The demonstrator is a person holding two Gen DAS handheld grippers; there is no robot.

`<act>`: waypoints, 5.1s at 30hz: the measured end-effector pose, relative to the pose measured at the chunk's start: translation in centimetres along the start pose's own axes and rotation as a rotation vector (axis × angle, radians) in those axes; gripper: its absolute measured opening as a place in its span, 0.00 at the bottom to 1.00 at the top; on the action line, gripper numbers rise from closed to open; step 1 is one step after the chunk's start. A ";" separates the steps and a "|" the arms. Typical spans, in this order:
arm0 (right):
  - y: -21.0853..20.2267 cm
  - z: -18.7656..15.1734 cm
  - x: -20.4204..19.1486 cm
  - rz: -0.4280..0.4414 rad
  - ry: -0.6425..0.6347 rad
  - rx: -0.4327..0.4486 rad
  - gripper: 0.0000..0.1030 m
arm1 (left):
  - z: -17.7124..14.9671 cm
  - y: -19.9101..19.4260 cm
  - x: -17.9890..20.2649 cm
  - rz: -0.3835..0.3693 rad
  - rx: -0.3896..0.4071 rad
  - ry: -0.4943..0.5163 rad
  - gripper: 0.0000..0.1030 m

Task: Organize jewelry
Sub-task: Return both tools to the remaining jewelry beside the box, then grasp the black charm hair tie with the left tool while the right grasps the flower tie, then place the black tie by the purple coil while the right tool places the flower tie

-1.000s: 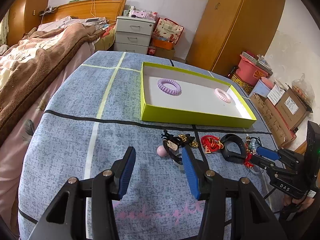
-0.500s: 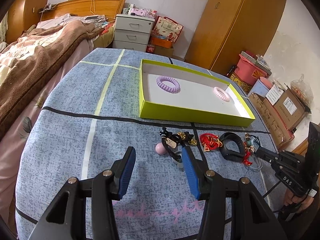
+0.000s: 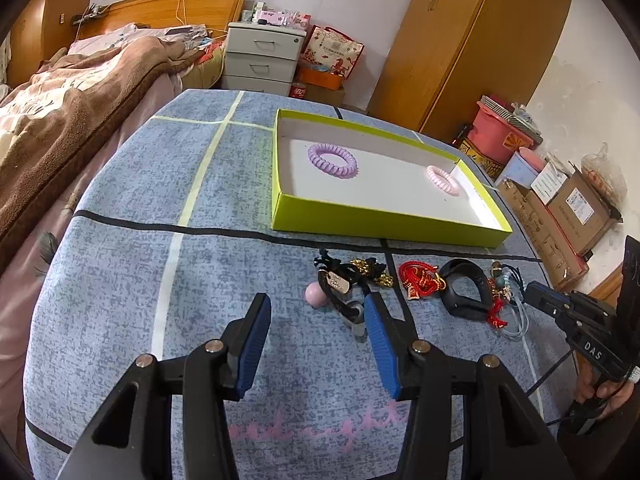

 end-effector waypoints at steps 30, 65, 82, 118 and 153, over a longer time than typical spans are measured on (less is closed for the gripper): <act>2.7 -1.0 -1.0 -0.041 -0.100 -0.088 0.20 | -0.1 0.5 0.0 0.003 -0.019 0.002 0.49; -2.7 1.0 -0.2 -0.004 0.022 0.079 0.17 | 1.3 3.4 1.2 0.094 -0.063 0.090 0.49; -2.4 0.4 -0.6 0.007 0.041 0.068 0.17 | 0.5 2.3 0.7 0.082 -0.043 0.081 0.18; 3.1 9.8 3.5 -0.093 0.099 0.041 0.17 | 10.4 2.7 4.1 -0.046 0.060 0.102 0.18; 10.4 9.4 6.0 -0.161 0.076 -0.099 0.17 | 9.5 9.0 0.6 0.007 -0.074 -0.019 0.19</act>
Point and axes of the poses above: each gripper's, at about its wrist camera, not at the fingertips, and y roughly the way its jaws point, x to its right, z to its top, the point moved 6 cm from there along y, roughly the way its jaws point, and after that the axes turned 8 degrees about -z, right-handed, at the moved point
